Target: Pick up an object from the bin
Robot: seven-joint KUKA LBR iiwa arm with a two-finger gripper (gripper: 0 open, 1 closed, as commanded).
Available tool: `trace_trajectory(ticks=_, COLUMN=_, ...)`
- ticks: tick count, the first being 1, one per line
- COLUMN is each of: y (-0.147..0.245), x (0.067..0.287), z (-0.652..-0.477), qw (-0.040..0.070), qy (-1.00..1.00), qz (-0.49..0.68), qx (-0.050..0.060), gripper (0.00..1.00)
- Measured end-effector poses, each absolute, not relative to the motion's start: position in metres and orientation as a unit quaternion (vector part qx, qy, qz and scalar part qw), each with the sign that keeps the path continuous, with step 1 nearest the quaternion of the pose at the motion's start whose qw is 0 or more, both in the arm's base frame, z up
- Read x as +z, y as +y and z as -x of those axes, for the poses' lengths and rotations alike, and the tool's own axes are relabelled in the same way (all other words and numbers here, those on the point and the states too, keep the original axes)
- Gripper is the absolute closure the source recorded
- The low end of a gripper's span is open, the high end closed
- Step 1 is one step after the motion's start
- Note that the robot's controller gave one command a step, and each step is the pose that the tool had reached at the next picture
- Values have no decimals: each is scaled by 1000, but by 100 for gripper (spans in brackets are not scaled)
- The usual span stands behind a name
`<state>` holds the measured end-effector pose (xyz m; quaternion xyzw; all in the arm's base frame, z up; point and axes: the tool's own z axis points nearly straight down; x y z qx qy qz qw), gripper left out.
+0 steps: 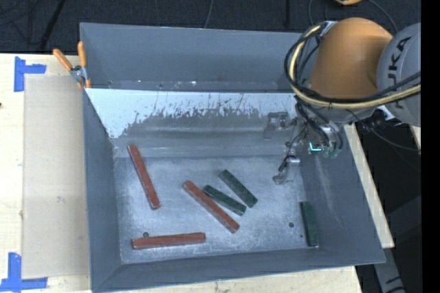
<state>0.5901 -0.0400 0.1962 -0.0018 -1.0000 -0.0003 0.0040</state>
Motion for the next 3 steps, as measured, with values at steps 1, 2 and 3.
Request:
trace_trajectory(ticks=1, y=-40, x=200, z=-592, qw=0, qy=-1000, qz=1, qx=0, gripper=0)
trace_trajectory(ticks=2, y=4, x=140, z=-592, qw=-2, qy=-999, qz=41, qx=0, gripper=0)
trace_trajectory(ticks=3, y=26, x=117, z=-582, qw=2, qy=-1000, qz=11, qx=0, gripper=0)
